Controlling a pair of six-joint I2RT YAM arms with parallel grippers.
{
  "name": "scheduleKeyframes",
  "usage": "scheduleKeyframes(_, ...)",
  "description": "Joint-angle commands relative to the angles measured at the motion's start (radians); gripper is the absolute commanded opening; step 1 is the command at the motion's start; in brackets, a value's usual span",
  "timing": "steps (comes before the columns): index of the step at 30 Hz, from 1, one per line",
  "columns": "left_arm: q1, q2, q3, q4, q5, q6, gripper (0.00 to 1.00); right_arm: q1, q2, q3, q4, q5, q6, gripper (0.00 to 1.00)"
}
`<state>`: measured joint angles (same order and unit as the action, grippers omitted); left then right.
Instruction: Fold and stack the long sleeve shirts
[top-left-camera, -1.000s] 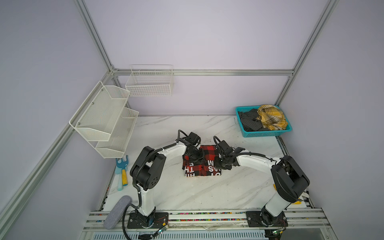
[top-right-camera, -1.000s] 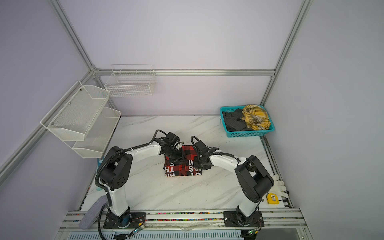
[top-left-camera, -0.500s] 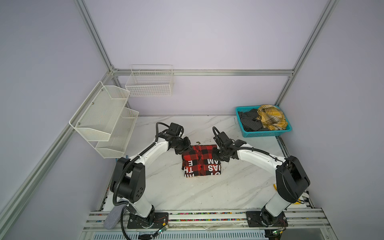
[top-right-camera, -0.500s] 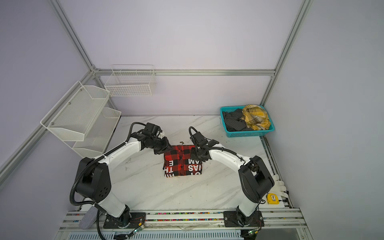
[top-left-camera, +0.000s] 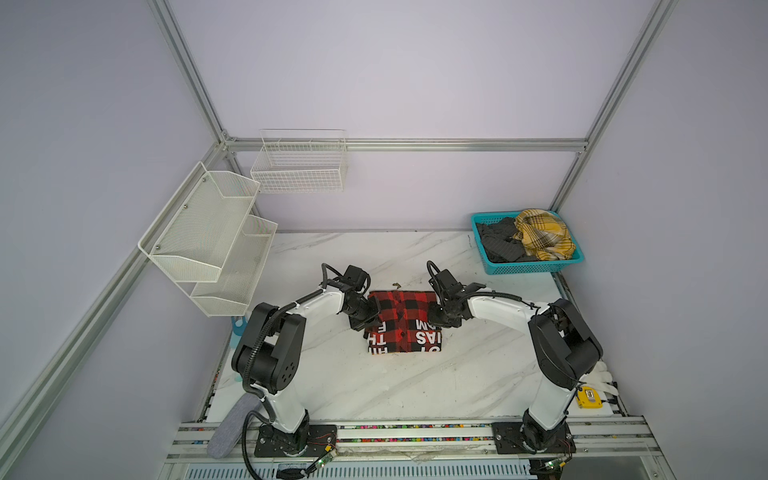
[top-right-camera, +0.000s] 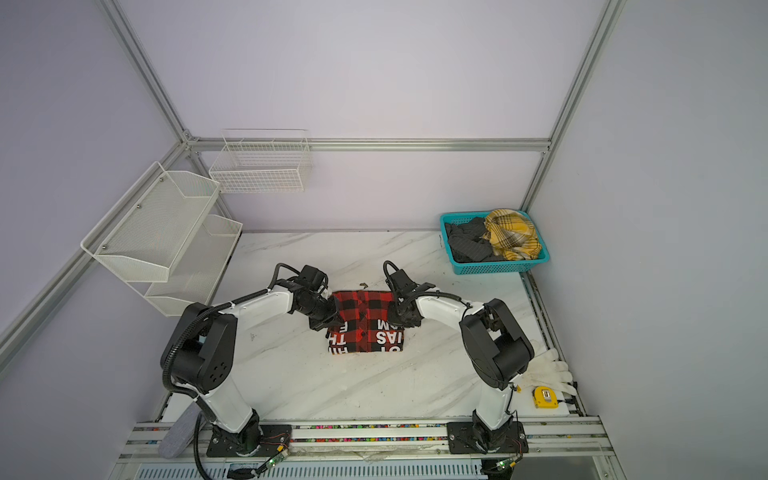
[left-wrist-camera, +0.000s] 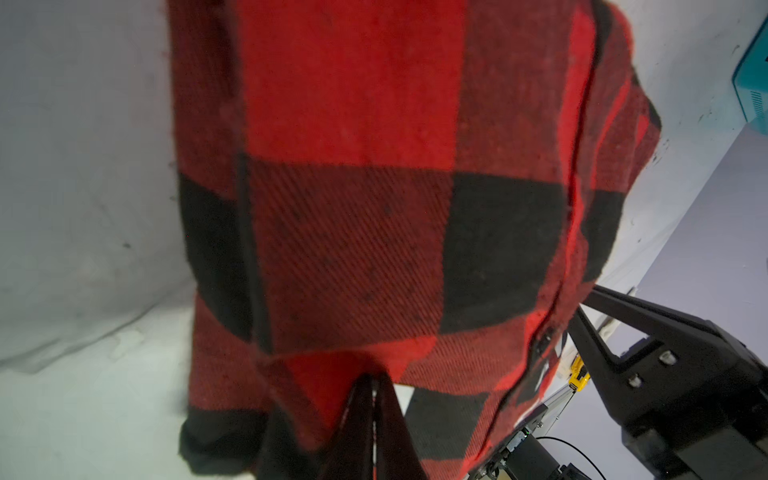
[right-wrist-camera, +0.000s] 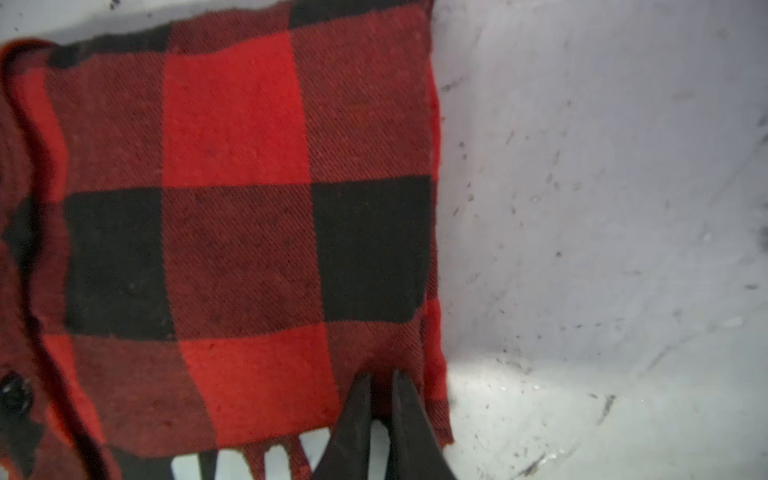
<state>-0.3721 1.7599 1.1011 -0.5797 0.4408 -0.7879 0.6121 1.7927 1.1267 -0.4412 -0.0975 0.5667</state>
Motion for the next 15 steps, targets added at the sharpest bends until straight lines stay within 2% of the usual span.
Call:
scheduleKeyframes(1, 0.007, 0.011, 0.011, 0.031, 0.000, 0.025, 0.06, 0.002, -0.008, -0.028, 0.012, -0.017, 0.001, 0.15)
scheduleKeyframes(4, 0.013, 0.007, 0.044, 0.013, 0.009, 0.028, 0.10, 0.002, -0.021, -0.023, -0.001, -0.016, 0.002, 0.15)
scheduleKeyframes(9, 0.032, -0.116, 0.077, -0.036, 0.004, 0.052, 0.40, 0.002, -0.068, 0.009, -0.048, 0.006, -0.004, 0.15)
scheduleKeyframes(11, 0.047, -0.183, 0.075, -0.051, 0.005, 0.071, 0.48, 0.002, -0.087, 0.025, -0.070, 0.018, -0.005, 0.15)
scheduleKeyframes(15, 0.083, -0.327, 0.047, -0.100, -0.059, 0.135, 0.56, 0.001, -0.135, 0.057, -0.104, 0.039, -0.011, 0.16)
